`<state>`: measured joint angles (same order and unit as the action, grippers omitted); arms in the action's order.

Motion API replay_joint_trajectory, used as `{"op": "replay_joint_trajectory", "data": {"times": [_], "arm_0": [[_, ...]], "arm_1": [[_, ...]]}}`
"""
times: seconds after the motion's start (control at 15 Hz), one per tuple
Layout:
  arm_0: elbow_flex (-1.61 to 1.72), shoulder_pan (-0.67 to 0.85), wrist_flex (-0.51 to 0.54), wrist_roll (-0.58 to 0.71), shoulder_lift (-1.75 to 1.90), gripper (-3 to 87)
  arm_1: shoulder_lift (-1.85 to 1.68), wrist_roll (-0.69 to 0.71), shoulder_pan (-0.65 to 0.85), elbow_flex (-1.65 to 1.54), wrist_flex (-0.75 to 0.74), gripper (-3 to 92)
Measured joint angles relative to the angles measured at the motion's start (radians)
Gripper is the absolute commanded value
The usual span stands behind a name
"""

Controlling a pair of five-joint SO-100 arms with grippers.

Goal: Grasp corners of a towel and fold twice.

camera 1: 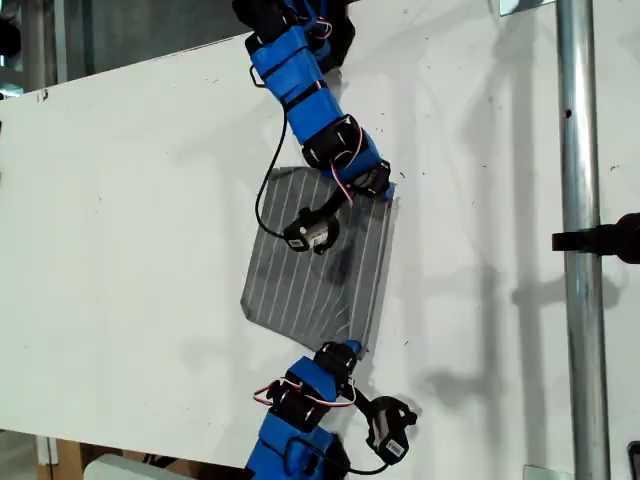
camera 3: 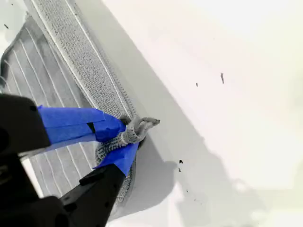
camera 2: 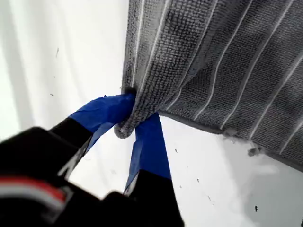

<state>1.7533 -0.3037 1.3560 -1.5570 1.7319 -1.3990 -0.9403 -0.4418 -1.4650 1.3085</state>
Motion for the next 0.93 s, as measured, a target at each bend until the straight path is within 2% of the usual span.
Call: {"op": "replay_joint_trajectory", "data": {"times": [0.13, 0.33, 0.53, 0.67, 0.87, 0.93], "arm_0": [[-0.002, 0.037, 0.011, 0.049, -0.005, -2.8], [-0.002, 0.319, 0.005, 0.348, -0.04, -2.8], [-0.104, 0.646, -0.029, 0.692, -0.147, -2.8], [-0.27, 0.804, -0.023, 0.848, -0.288, -2.8], [-0.575, 0.923, 0.054, 0.983, -0.456, -2.8], [-0.626, 0.936, 0.066, 0.985, -0.46, -2.8]], "arm_1": [[-0.043, -0.005, 0.048, -0.028, 0.037, -0.2], [-0.138, 0.046, 0.304, -0.167, 0.084, -0.2], [-0.244, 0.181, 0.609, -0.311, 0.026, -0.2], [-0.288, 0.293, 0.764, -0.334, -0.017, -0.2], [-0.388, 0.437, 0.939, -0.334, -0.021, -0.2], [-0.425, 0.466, 0.966, -0.331, 0.0, -0.2]]}}
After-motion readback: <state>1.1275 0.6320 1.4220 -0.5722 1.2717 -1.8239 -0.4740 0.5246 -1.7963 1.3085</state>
